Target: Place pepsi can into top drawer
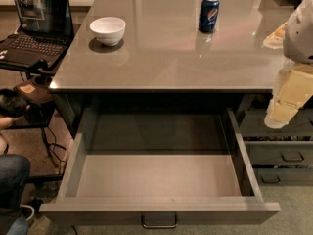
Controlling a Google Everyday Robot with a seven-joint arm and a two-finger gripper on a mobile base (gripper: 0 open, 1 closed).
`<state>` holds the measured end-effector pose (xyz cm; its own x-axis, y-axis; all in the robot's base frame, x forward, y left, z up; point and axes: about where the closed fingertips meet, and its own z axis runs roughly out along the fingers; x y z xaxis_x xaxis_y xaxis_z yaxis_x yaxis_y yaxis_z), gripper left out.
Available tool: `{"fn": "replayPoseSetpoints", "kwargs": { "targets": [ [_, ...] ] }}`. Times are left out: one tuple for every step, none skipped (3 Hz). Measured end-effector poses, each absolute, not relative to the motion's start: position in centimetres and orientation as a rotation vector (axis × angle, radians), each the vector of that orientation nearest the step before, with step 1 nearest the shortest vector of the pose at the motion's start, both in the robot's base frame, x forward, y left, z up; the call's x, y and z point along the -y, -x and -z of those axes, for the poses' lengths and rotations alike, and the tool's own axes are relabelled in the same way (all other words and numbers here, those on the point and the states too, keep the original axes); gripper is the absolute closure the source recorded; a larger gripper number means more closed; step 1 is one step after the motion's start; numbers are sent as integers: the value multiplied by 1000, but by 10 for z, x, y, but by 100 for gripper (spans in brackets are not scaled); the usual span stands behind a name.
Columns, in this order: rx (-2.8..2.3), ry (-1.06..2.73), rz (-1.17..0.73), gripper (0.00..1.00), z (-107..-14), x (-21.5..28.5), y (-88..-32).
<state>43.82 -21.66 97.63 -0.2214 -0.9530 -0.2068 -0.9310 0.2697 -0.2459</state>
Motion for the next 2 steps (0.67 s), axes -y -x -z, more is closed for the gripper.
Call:
{"fn": "replayPoseSetpoints", "kwargs": {
  "targets": [
    [-2222, 1720, 111, 0, -981, 215, -443],
    [-2231, 1720, 172, 0, -993, 212, -462]
  ]
}}
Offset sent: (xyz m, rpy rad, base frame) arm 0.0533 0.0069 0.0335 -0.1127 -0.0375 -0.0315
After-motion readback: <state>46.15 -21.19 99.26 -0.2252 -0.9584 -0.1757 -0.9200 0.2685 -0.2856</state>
